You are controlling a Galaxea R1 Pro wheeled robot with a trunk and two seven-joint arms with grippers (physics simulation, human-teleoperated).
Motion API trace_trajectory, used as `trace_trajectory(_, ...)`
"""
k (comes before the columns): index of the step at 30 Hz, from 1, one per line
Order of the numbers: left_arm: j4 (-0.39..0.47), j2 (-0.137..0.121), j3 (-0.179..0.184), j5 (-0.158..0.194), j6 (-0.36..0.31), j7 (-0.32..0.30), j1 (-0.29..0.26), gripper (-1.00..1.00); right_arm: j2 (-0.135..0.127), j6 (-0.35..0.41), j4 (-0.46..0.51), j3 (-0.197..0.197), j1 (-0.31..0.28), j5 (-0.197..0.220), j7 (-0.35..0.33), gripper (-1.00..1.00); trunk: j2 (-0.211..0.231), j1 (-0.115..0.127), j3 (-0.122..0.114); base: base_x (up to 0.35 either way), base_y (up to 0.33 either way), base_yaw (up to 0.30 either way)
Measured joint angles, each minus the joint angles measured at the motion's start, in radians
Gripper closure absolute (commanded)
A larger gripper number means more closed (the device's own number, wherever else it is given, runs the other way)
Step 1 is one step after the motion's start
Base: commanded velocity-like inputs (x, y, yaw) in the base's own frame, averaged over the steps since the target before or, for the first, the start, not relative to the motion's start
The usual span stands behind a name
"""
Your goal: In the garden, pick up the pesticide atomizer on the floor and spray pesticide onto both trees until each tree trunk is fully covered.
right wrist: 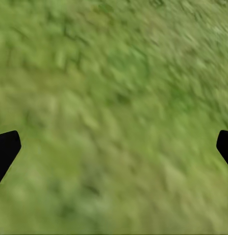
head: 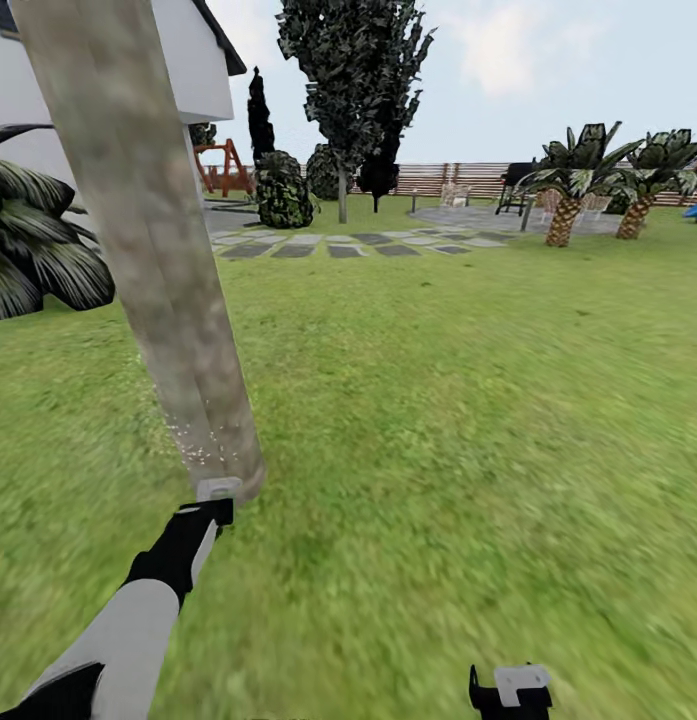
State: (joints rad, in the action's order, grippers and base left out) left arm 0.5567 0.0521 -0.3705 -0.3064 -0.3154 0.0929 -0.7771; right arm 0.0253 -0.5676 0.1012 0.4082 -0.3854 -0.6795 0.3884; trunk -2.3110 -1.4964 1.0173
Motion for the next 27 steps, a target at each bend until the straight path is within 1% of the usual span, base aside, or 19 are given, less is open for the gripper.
trace_trajectory(2, 0.015, -0.010, 0.004, 0.000, -0.007, -0.036, -0.010, 1.00, 0.000, 0.000, 0.000, 0.000, 0.000, 0.000, 0.000, -1.00, 0.000, 0.000, 0.000, 0.000, 0.000, 0.276)
trace_trajectory(3, 0.025, -0.033, 0.000, -0.004, -0.009, -0.087, -0.013, 1.00, 0.000, 0.000, 0.000, 0.000, 0.000, 0.000, 0.000, -1.00, 0.000, 0.000, 0.000, 0.000, 0.000, 0.125)
trace_trajectory(4, 0.044, -0.090, -0.002, 0.010, -0.010, -0.150, -0.011, 1.00, 0.000, 0.000, 0.000, 0.000, 0.000, 0.000, 0.000, -1.00, 0.000, 0.000, 0.000, 0.000, 0.000, 0.041)
trace_trajectory(5, 0.049, -0.157, 0.001, -0.005, -0.011, -0.157, -0.014, 1.00, 0.000, 0.000, 0.000, 0.000, 0.000, 0.000, 0.000, -1.00, 0.000, 0.000, 0.000, 0.000, 0.000, 0.013)
trace_trajectory(6, 0.052, -0.156, 0.004, -0.006, -0.012, -0.161, -0.018, 1.00, -0.001, 0.000, 0.000, 0.000, 0.000, 0.000, 0.000, -1.00, 0.000, 0.000, 0.000, 0.000, 0.000, 0.009)
trace_trajectory(7, 0.052, -0.106, 0.007, 0.006, -0.013, -0.164, -0.021, 1.00, -0.001, 0.000, 0.000, 0.000, 0.000, 0.000, 0.001, -1.00, 0.000, 0.000, 0.000, 0.000, 0.000, 0.006)
trace_trajectory(9, 0.052, -0.063, 0.010, 0.002, -0.014, -0.166, -0.032, 1.00, -0.001, 0.000, 0.000, 0.000, 0.000, 0.000, 0.000, -1.00, 0.000, 0.000, 0.000, 0.000, 0.000, 0.001)
trace_trajectory(10, 0.053, -0.043, 0.010, 0.003, -0.018, -0.170, -0.055, 1.00, -0.001, 0.000, 0.000, 0.000, 0.000, 0.000, 0.000, -1.00, 0.000, 0.000, 0.000, 0.000, 0.000, 0.000)
trace_trajectory(11, 0.054, -0.062, 0.006, -0.006, -0.036, -0.182, -0.066, 1.00, -0.001, 0.000, 0.000, 0.000, 0.000, 0.000, 0.000, -1.00, 0.000, 0.000, 0.000, 0.000, 0.000, 0.000)
trace_trajectory(12, 0.054, -0.079, 0.005, -0.005, -0.040, -0.189, -0.068, 1.00, -0.001, 0.000, 0.000, 0.000, 0.000, 0.000, 0.000, -1.00, 0.000, 0.000, 0.000, 0.000, 0.000, 0.000)
trace_trajectory(15, 0.061, -0.160, -0.001, -0.005, -0.047, -0.234, -0.072, 1.00, -0.001, 0.000, 0.000, 0.000, 0.000, 0.000, 0.000, -1.00, 0.000, 0.000, 0.000, 0.000, 0.000, 0.005)
trace_trajectory(16, 0.077, -0.172, -0.001, -0.001, -0.048, -0.248, -0.071, 1.00, -0.001, 0.000, 0.000, 0.000, 0.000, 0.000, 0.000, -1.00, 0.000, 0.000, 0.000, 0.000, 0.000, 0.075)
trace_trajectory(18, 0.109, -0.181, -0.002, 0.001, -0.049, -0.270, -0.067, 1.00, -0.001, 0.000, 0.000, 0.000, 0.000, 0.000, 0.000, -1.00, 0.000, 0.000, 0.000, 0.000, 0.000, 0.188)
trace_trajectory(19, 0.116, -0.182, -0.002, 0.001, -0.050, -0.275, -0.067, 1.00, -0.001, 0.000, 0.000, 0.000, 0.000, 0.000, 0.000, -1.00, 0.000, 0.000, 0.000, 0.000, 0.000, 0.258)
trace_trajectory(21, 0.125, -0.170, 0.006, 0.002, -0.083, -0.279, -0.071, 1.00, -0.001, 0.000, 0.000, 0.000, 0.000, 0.000, 0.000, -1.00, 0.000, 0.000, 0.000, 0.000, 0.000, 0.270)
trace_trajectory(23, 0.127, -0.148, 0.009, 0.003, -0.101, -0.281, -0.076, 1.00, -0.001, 0.000, 0.000, 0.000, 0.000, 0.000, 0.000, -1.00, 0.000, 0.000, 0.000, 0.000, 0.000, 0.275)
trace_trajectory(25, 0.131, -0.106, 0.013, 0.005, -0.108, -0.283, -0.096, 1.00, -0.001, 0.000, 0.000, 0.000, 0.000, 0.000, 0.000, -1.00, 0.000, 0.000, 0.000, 0.000, 0.000, 0.187)
trace_trajectory(26, 0.131, -0.096, 0.025, 0.000, -0.109, -0.283, -0.099, 1.00, -0.001, 0.000, 0.000, 0.000, 0.000, 0.000, 0.000, -1.00, 0.000, 0.000, 0.000, 0.000, 0.000, 0.067)
trace_trajectory(27, 0.132, -0.093, 0.054, -0.001, -0.113, -0.283, -0.101, 1.00, -0.001, 0.000, 0.000, 0.000, 0.000, 0.000, 0.000, -1.00, 0.000, 0.000, 0.000, 0.000, 0.000, 0.043)
